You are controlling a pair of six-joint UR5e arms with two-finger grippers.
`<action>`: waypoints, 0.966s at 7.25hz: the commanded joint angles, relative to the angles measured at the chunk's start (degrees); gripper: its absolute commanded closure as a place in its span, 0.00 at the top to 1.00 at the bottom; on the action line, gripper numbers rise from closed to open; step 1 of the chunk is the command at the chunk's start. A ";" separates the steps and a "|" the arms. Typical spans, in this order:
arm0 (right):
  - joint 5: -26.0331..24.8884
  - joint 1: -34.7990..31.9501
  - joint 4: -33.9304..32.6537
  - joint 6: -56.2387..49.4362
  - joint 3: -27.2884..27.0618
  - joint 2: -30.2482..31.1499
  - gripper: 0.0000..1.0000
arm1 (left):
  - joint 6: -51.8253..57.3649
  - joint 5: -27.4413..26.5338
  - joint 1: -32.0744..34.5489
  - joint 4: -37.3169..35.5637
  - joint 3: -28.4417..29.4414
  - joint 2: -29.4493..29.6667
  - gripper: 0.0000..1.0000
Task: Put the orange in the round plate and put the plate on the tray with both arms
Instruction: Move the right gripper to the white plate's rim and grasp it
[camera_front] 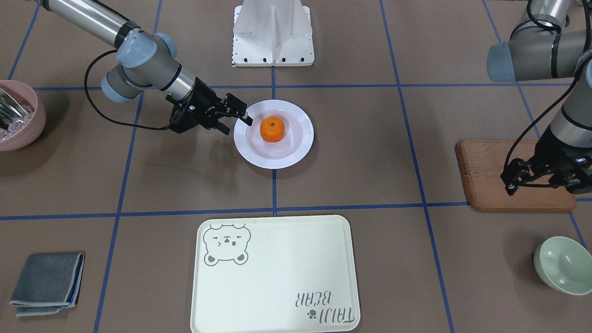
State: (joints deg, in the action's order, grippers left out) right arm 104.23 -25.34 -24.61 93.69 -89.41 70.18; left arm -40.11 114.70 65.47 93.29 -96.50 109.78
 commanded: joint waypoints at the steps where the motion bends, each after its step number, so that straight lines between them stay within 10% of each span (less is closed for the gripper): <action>1: -0.52 0.21 0.00 0.09 0.55 -0.57 1.00 | 0.03 0.00 0.01 -0.04 0.25 0.00 0.98; 7: -2.36 0.47 9.32 3.34 5.91 -1.89 1.00 | 0.12 0.00 0.09 -0.04 1.31 0.18 0.98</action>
State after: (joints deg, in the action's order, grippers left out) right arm 102.09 -24.93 -16.21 96.60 -84.08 68.38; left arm -39.99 114.70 65.56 93.28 -95.22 109.94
